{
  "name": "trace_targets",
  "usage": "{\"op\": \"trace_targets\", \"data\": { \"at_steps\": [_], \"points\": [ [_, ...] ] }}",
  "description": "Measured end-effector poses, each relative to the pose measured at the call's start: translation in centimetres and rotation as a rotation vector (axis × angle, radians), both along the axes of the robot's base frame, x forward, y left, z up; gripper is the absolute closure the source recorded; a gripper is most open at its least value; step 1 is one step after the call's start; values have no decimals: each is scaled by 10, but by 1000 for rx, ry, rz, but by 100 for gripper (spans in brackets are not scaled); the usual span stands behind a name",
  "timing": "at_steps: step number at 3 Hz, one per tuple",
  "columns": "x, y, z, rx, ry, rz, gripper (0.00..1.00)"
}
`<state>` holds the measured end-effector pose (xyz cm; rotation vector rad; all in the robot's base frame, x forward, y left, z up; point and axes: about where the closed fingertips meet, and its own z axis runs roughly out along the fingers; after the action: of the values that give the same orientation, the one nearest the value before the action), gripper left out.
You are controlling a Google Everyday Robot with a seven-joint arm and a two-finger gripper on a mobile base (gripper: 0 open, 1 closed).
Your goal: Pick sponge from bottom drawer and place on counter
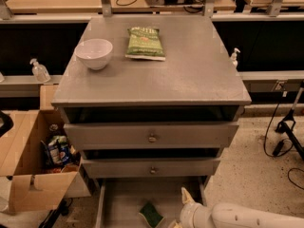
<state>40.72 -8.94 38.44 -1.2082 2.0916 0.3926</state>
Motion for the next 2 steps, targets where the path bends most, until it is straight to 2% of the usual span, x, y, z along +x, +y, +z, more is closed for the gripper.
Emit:
{"op": "trace_targets", "data": {
  "at_steps": [1,2],
  "points": [
    [25,-10,-98,-21,56,5,0],
    [25,-10,-98,-21,56,5,0]
  ]
}}
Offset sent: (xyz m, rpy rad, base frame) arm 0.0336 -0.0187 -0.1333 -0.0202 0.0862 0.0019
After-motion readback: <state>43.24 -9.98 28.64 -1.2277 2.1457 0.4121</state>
